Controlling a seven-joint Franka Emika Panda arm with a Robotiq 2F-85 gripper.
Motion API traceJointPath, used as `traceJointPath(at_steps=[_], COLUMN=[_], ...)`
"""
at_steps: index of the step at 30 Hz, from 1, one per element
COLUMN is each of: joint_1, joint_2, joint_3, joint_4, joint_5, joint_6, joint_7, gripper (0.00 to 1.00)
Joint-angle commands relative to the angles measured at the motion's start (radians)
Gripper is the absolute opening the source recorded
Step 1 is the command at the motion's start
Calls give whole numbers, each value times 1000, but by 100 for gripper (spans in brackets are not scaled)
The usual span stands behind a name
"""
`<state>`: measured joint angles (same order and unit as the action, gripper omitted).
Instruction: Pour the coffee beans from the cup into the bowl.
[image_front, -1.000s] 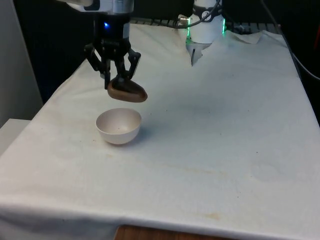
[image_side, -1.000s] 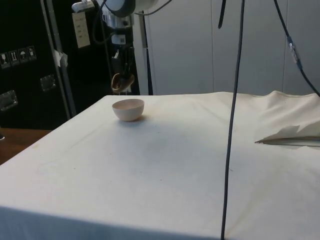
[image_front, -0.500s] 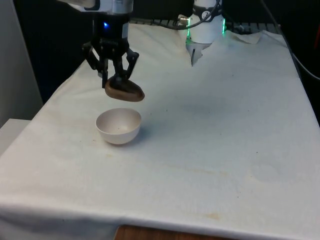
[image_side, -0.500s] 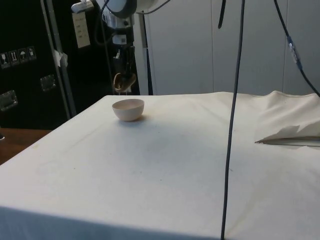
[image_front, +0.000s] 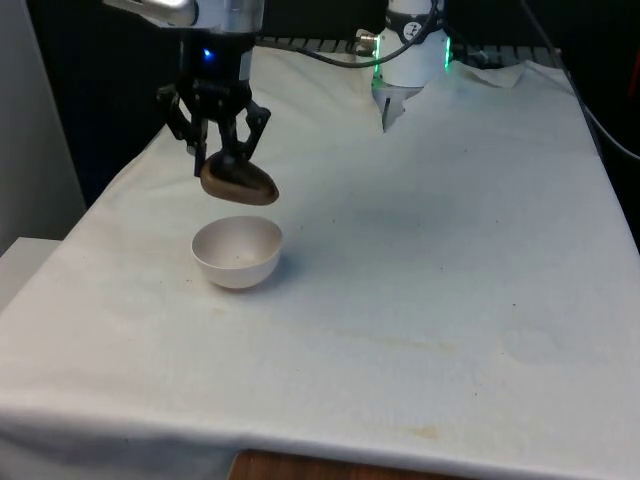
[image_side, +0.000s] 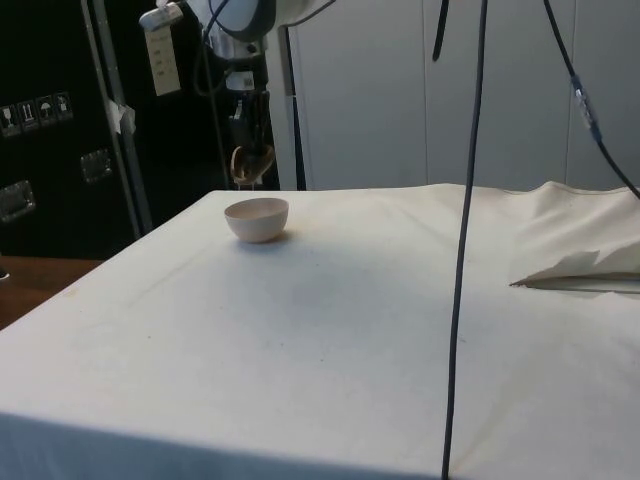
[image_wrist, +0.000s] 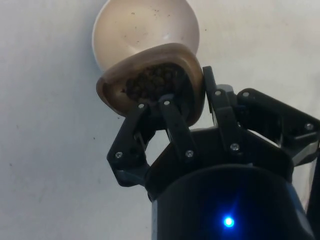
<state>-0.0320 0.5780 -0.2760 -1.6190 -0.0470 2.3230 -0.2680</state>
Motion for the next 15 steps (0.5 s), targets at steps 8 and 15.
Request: traceJointPath(at_steps=[8,15], joint_1=[2,3], joint_2=[24,39], joint_3=[-17,-29], joint_4=[29,42], joint_5=[-24,-30], joint_6=[-12,-13], joint_7=[1,-3], gripper=[2,2])
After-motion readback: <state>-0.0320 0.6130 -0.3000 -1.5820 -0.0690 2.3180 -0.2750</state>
